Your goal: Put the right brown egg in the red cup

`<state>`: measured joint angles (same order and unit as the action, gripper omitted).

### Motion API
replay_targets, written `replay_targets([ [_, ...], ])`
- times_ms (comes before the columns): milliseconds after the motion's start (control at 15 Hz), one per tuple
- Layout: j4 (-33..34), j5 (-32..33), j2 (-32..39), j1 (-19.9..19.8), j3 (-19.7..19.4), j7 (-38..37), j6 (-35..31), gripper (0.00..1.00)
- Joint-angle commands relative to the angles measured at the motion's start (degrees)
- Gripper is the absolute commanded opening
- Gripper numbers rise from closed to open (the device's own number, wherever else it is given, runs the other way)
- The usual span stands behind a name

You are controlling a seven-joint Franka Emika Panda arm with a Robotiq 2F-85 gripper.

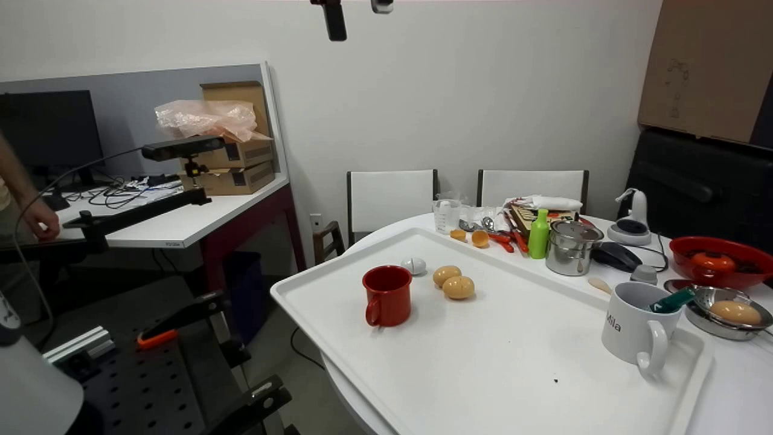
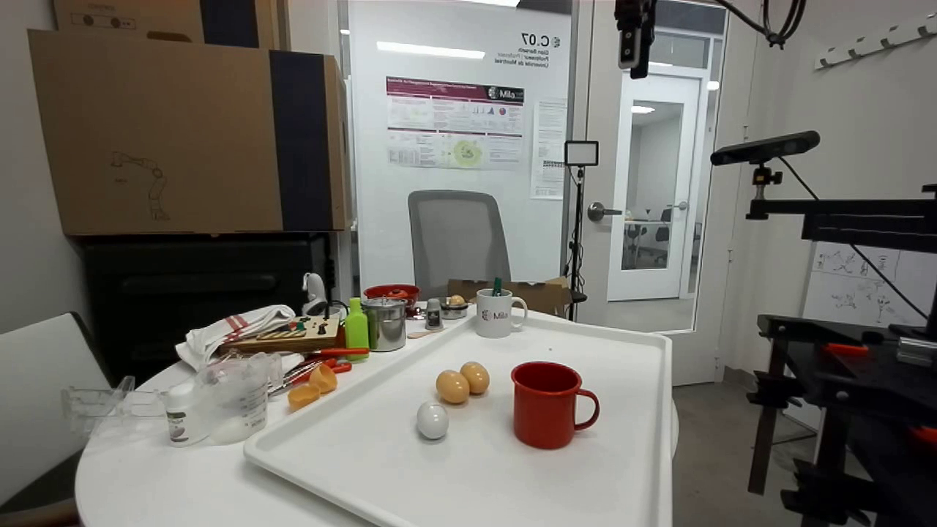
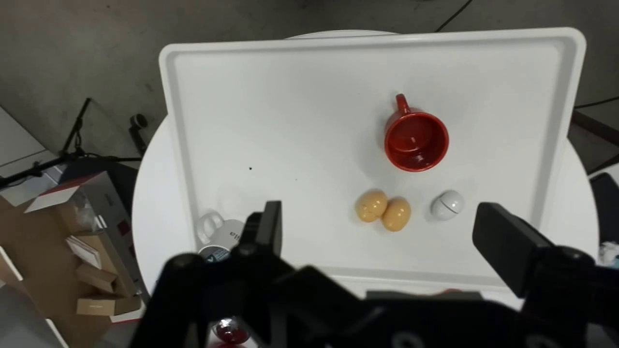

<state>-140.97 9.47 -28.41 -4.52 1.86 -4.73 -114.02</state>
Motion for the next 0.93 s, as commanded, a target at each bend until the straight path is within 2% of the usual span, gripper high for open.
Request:
replay_targets([
  [0,0.63,0.84,0.6,0.23,-0.51,-0.66,0.19,1.0],
  [867,1.52,1.43,1.42,0.03,-0.44,-1.2,0.19,1.0],
])
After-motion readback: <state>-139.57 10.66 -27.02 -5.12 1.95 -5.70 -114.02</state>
